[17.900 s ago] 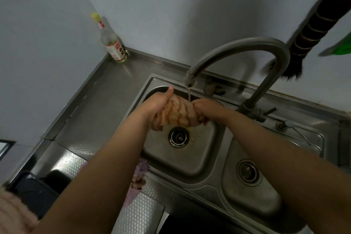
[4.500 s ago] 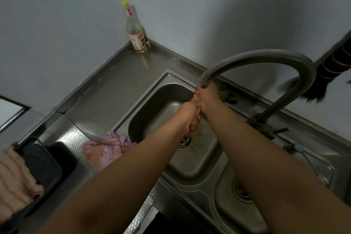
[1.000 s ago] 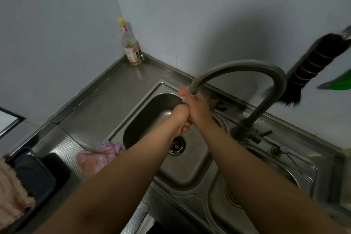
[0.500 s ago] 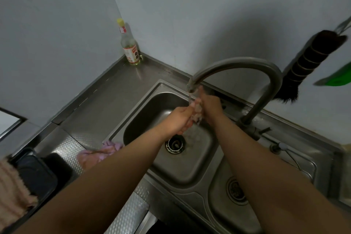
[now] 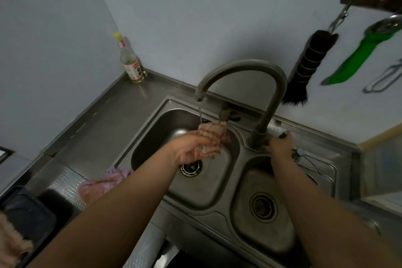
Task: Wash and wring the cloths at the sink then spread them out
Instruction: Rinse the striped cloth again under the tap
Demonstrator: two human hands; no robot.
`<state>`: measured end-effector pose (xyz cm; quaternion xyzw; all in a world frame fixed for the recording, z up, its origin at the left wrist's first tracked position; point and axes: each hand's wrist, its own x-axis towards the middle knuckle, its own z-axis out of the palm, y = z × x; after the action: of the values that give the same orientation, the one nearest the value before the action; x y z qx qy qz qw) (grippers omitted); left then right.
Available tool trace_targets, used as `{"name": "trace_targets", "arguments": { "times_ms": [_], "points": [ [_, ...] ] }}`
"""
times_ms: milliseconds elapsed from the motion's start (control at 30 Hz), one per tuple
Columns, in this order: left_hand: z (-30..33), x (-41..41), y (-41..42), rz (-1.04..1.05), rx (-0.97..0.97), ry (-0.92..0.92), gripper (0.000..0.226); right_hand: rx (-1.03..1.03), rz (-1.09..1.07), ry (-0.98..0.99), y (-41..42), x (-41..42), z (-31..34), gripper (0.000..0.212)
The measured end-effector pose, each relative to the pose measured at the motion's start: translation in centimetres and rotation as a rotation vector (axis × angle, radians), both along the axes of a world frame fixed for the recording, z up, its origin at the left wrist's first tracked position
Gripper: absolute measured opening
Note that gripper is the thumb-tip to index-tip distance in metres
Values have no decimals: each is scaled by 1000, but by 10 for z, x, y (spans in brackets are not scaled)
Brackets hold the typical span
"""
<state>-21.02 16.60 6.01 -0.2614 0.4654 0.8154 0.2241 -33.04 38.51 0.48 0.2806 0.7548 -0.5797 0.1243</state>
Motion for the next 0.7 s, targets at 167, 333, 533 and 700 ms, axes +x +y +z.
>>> {"name": "trace_targets", "arguments": {
  "times_ms": [167, 333, 533, 700],
  "points": [
    [8, 3, 0, -29, -44, 13, 53, 8, 183, 5, -3, 8, 15, 78],
    [26, 5, -8, -86, -31, 28, 26, -106, 396, 398, -47, 64, 42, 40],
    [42, 21, -17, -8, 256, -1, 20, -365, 702, 206, -89, 79, 59, 60],
    [28, 35, -18, -61, -47, -112, 56, -189, 688, 90, -113, 77, 74, 54]
  ]
}}
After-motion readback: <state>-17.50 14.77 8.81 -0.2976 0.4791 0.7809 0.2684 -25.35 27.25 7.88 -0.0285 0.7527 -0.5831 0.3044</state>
